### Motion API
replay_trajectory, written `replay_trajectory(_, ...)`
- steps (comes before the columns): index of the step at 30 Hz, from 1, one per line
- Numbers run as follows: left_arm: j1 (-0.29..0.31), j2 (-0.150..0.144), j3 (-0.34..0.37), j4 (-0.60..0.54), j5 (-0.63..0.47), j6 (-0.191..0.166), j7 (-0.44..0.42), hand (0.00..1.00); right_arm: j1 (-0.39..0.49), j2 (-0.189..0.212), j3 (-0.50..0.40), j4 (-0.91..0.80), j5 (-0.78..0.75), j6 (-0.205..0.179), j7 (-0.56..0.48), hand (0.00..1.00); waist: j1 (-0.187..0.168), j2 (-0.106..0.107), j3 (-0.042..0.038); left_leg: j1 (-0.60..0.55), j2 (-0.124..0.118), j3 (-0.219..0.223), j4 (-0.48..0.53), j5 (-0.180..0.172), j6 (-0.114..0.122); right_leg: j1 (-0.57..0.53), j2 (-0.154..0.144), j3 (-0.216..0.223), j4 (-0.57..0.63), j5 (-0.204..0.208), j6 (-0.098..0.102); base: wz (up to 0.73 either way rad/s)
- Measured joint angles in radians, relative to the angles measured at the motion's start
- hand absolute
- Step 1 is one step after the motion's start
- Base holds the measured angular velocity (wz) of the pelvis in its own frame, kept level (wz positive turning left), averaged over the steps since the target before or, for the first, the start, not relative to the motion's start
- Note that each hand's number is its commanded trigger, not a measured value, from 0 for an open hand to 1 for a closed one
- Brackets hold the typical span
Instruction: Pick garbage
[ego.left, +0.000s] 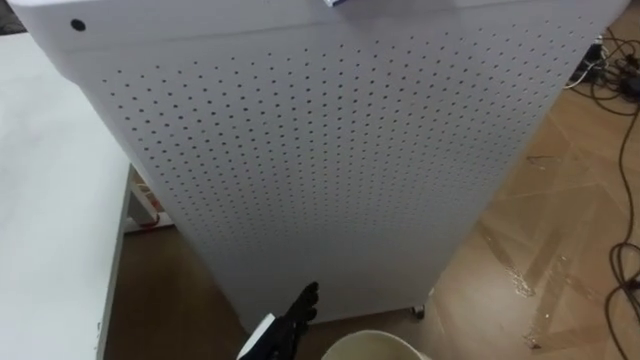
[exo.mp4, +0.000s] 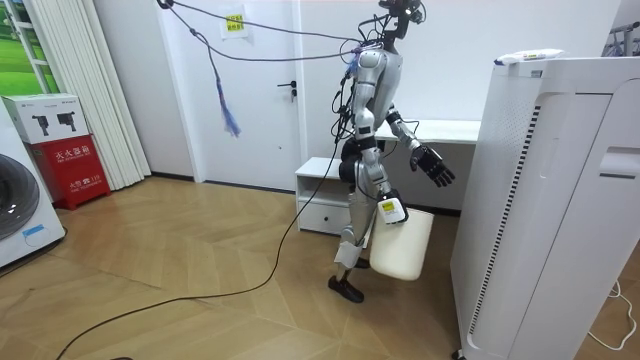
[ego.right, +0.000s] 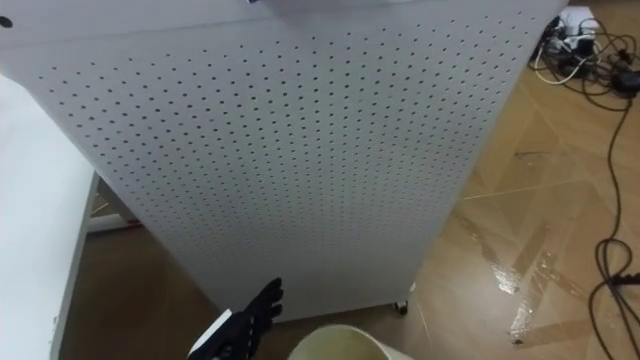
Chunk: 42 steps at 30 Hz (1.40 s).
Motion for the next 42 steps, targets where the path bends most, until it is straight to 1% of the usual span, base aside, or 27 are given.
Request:
replay_trajectory(8, 0.003, -0.009, 0.002, -0.009, 0.01, 0.0, -0.011, 0.0, -0.001, 0.006, -0.006, -0.002, 0.002, 0.0, 0.025, 1.0, 0.001, 0.001, -0.0009, 0.008, 0.004, 0.001, -0.001, 0.0, 0.0, 0.007, 0.004, -0.001, 0.002, 0.001, -0.001, 0.0)
replay_trajectory(10, 0.003, -0.009, 0.008, -0.019, 0.056, 0.0, 0.004, 0.0, -0.001, 0.007, -0.009, -0.003, 0.002, 0.0, 0.022, 1.0, 0.001, 0.001, -0.001, 0.009, 0.005, 0.001, -0.001, 0.0, -0.001, 0.008, 0.004, -0.002, 0.002, 0.001, -0.002, 0.04)
replay_trajectory(12, 0.006, -0.008, 0.013, -0.063, 0.143, -0.002, 0.04, 0.0, 0.005, 0.006, -0.009, -0.007, 0.001, -0.003, 0.015, 1.0, 0.0, 0.001, -0.0013, 0.01, 0.005, 0.0, 0.001, 0.0, -0.001, 0.011, 0.004, -0.005, 0.002, 0.001, -0.002, 0.04)
replay_trajectory(13, 0.006, -0.005, 0.02, -0.073, 0.166, -0.004, 0.049, 0.0, 0.008, 0.006, -0.009, -0.007, 0.001, -0.005, 0.012, 1.0, 0.001, 0.001, -0.0013, 0.011, 0.005, 0.0, 0.002, 0.0, -0.001, 0.014, 0.004, -0.007, 0.002, 0.001, -0.002, 0.03)
replay_trajectory(15, 0.013, -0.008, 0.045, -0.108, 0.216, -0.017, 0.078, 0.0, 0.017, 0.006, -0.011, -0.007, 0.002, -0.015, 0.011, 1.0, 0.002, 0.0, -0.0019, 0.02, 0.006, -0.001, 0.002, 0.0, -0.001, 0.023, 0.004, -0.007, 0.001, 0.001, -0.002, 0.0)
replay_trajectory(17, 0.021, -0.004, 0.087, -0.159, 0.288, -0.041, 0.135, 0.0, 0.033, 0.006, -0.014, -0.008, 0.001, -0.03, 0.01, 1.0, 0.002, 0.0, -0.0023, 0.038, 0.006, -0.004, -0.001, 0.0, -0.001, 0.043, 0.005, -0.008, -0.003, 0.001, -0.002, 0.0)
replay_trajectory(18, 0.032, -0.003, 0.108, -0.191, 0.302, -0.054, 0.167, 0.0, 0.035, 0.006, -0.013, -0.008, 0.001, -0.031, 0.01, 1.0, 0.003, -0.001, -0.0037, 0.046, 0.006, -0.004, -0.003, 0.0, -0.001, 0.05, 0.006, -0.007, -0.003, 0.001, -0.002, 0.0)
replay_trajectory(19, 0.037, -0.002, 0.12, -0.211, 0.308, -0.06, 0.185, 0.0, 0.035, 0.006, -0.013, -0.008, 0.002, -0.032, 0.01, 1.0, 0.004, -0.001, -0.0047, 0.048, 0.006, -0.004, -0.003, 0.0, -0.001, 0.052, 0.006, -0.007, -0.003, 0.001, -0.002, 0.0)
replay_trajectory(20, 0.039, 0.0, 0.133, -0.235, 0.331, -0.078, 0.224, 0.0, 0.035, 0.003, -0.013, -0.008, 0.002, -0.033, 0.012, 1.0, 0.004, -0.002, -0.0053, 0.054, 0.006, -0.005, -0.003, 0.0, -0.001, 0.059, 0.006, -0.008, -0.003, 0.001, -0.002, 0.0)
replay_trajectory(21, 0.039, 0.001, 0.139, -0.244, 0.346, -0.088, 0.242, 0.0, 0.036, 0.001, -0.013, -0.008, 0.003, -0.036, 0.012, 1.0, 0.005, -0.002, -0.0053, 0.06, 0.006, -0.007, -0.004, 0.0, -0.001, 0.064, 0.006, -0.008, -0.004, 0.001, -0.002, 0.06)
replay_trajectory(22, 0.039, 0.004, 0.145, -0.254, 0.369, -0.109, 0.278, 0.0, 0.044, -0.001, -0.013, -0.008, 0.005, -0.043, 0.012, 1.0, 0.006, -0.003, -0.0061, 0.074, 0.006, -0.008, -0.005, 0.0, -0.001, 0.081, 0.007, -0.008, -0.01, 0.001, -0.002, 0.06)
replay_trajectory(23, 0.04, 0.006, 0.155, -0.256, 0.398, -0.127, 0.312, 0.0, 0.052, 0.0, -0.013, -0.008, 0.005, -0.048, 0.012, 1.0, 0.009, -0.006, -0.0103, 0.089, 0.006, -0.009, -0.007, 0.0, -0.001, 0.101, 0.009, -0.008, -0.022, 0.001, -0.002, 0.05)
replay_trajectory(24, 0.04, 0.006, 0.16, -0.26, 0.413, -0.129, 0.327, 0.0, 0.056, 0.001, -0.013, -0.007, 0.005, -0.049, 0.013, 1.0, 0.009, -0.007, -0.0108, 0.097, 0.006, -0.011, -0.007, 0.0, -0.001, 0.111, 0.01, -0.008, -0.024, 0.001, -0.002, 0.07)
replay_trajectory(25, 0.041, 0.009, 0.165, -0.27, 0.446, -0.133, 0.363, 0.0, 0.068, 0.001, -0.013, -0.007, 0.005, -0.054, 0.013, 1.0, 0.008, -0.011, -0.0165, 0.107, 0.006, -0.017, -0.007, 0.0, -0.001, 0.126, 0.01, -0.01, -0.029, 0.001, -0.002, 0.14)
replay_trajectory(26, 0.043, 0.01, 0.165, -0.281, 0.467, -0.142, 0.401, 0.0, 0.079, 0.001, -0.013, -0.007, 0.006, -0.057, 0.013, 1.0, 0.007, -0.014, -0.0183, 0.116, 0.006, -0.024, -0.008, 0.0, -0.001, 0.143, 0.011, -0.015, -0.036, 0.002, -0.002, 0.17)
replay_trajectory(27, 0.045, 0.01, 0.165, -0.287, 0.478, -0.147, 0.422, 0.0, 0.083, 0.001, -0.013, -0.007, 0.006, -0.058, 0.012, 1.0, 0.006, -0.015, -0.0195, 0.121, 0.006, -0.027, -0.008, 0.0, -0.001, 0.149, 0.011, -0.022, -0.037, 0.001, -0.002, 0.16)
replay_trajectory(28, 0.046, 0.01, 0.163, -0.292, 0.497, -0.159, 0.456, 0.0, 0.089, 0.001, -0.013, -0.007, 0.006, -0.058, 0.011, 1.0, 0.007, -0.015, -0.0196, 0.132, 0.006, -0.03, -0.011, 0.0, -0.002, 0.161, 0.011, -0.027, -0.038, 0.001, -0.002, 0.07)
replay_trajectory(29, 0.046, 0.01, 0.163, -0.301, 0.51, -0.166, 0.484, 0.0, 0.089, 0.001, -0.013, -0.006, 0.005, -0.059, 0.009, 1.0, 0.011, -0.016, -0.021, 0.139, 0.005, -0.029, -0.015, 0.002, -0.004, 0.164, 0.011, -0.027, -0.037, 0.002, -0.003, 0.04)
replay_trajectory(31, 0.047, 0.01, 0.163, -0.334, 0.535, -0.167, 0.513, 0.0, 0.09, 0.001, -0.013, -0.004, 0.003, -0.062, 0.009, 1.0, 0.012, -0.017, -0.0207, 0.144, 0.005, -0.036, -0.017, 0.003, -0.007, 0.171, 0.011, -0.029, -0.037, 0.002, -0.003, 0.06)
replay_trajectory(33, 0.046, 0.004, 0.162, -0.392, 0.574, -0.169, 0.547, 0.0, 0.089, 0.004, -0.013, -0.001, 0.006, -0.062, 0.013, 1.0, 0.021, -0.021, -0.0211, 0.155, 0.006, -0.036, -0.019, 0.005, -0.009, 0.18, 0.012, -0.028, -0.036, 0.002, -0.003, 0.03)
replay_trajectory(35, 0.046, 0.008, 0.164, -0.441, 0.593, -0.17, 0.558, 0.0, 0.092, 0.006, -0.012, -0.001, 0.006, -0.061, 0.021, 1.0, 0.024, -0.026, -0.0211, 0.167, 0.006, -0.037, -0.028, 0.006, -0.012, 0.19, 0.014, -0.03, -0.042, 0.003, -0.004, 0.0)
replay_trajectory(36, 0.046, 0.01, 0.166, -0.469, 0.593, -0.176, 0.57, 0.0, 0.094, 0.007, -0.012, -0.001, 0.006, -0.061, 0.025, 1.0, 0.025, -0.03, -0.0233, 0.175, 0.007, -0.039, -0.037, 0.008, -0.014, 0.199, 0.017, -0.03, -0.055, 0.005, -0.007, 0.0)
replay_trajectory(38, 0.045, 0.011, 0.175, -0.493, 0.598, -0.186, 0.592, 0.0, 0.096, 0.011, -0.011, -0.001, 0.006, -0.061, 0.031, 1.0, 0.024, -0.036, -0.0235, 0.185, 0.008, -0.039, -0.041, 0.008, -0.015, 0.211, 0.019, -0.032, -0.06, 0.006, -0.008, 0.0)
replay_trajectory(42, 0.043, 0.013, 0.186, -0.494, 0.647, -0.189, 0.643, 0.0, 0.103, 0.012, -0.011, -0.002, 0.006, -0.061, 0.029, 1.0, 0.024, -0.042, -0.0251, 0.204, 0.009, -0.038, -0.044, 0.008, -0.015, 0.231, 0.022, -0.03, -0.073, 0.009, -0.008, -0.02)
